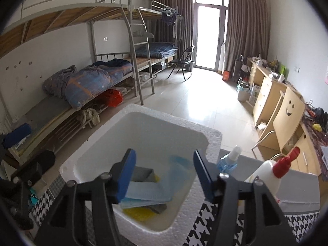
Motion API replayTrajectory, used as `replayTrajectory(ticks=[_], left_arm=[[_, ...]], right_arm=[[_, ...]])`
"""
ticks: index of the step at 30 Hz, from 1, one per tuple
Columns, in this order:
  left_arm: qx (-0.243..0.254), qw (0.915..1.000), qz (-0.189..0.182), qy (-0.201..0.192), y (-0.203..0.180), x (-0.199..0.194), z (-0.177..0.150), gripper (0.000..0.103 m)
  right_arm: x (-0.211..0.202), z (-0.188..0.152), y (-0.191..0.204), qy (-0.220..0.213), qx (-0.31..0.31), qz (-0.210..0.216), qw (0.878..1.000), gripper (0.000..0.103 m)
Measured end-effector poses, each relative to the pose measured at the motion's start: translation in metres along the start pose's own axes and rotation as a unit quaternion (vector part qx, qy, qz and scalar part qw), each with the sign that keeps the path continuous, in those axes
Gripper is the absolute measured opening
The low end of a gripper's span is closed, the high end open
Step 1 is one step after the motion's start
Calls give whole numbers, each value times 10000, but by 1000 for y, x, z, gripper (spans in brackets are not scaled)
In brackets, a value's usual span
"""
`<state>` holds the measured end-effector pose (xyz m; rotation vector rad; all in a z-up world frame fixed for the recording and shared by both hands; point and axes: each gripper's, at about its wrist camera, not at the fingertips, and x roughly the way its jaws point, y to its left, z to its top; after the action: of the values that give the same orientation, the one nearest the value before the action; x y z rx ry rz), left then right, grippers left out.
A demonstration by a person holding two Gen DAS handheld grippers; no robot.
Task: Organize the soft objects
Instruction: 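Lower the right gripper into the foam box and open it, releasing the mask, then withdraw both grippers from the foam box back over the table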
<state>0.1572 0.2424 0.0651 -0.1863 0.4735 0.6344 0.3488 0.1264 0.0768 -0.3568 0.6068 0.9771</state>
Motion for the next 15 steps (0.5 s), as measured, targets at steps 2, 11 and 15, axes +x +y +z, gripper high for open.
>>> replayTrajectory(ticks=[2,11,15], left_arm=[[-1,10000,-9,3,0,-1,-1,100],[63,9999,-40,-77,-7,-8,2,100],[184,9997,-40,-172,-15,-18,2,100]], right_arm=[[-4,0,-1,-21,20,-8,10000,63],[-25,2,-9,-284,74,-93,9995,65],[-40,0,-12,-487,52,-181,9986,74]])
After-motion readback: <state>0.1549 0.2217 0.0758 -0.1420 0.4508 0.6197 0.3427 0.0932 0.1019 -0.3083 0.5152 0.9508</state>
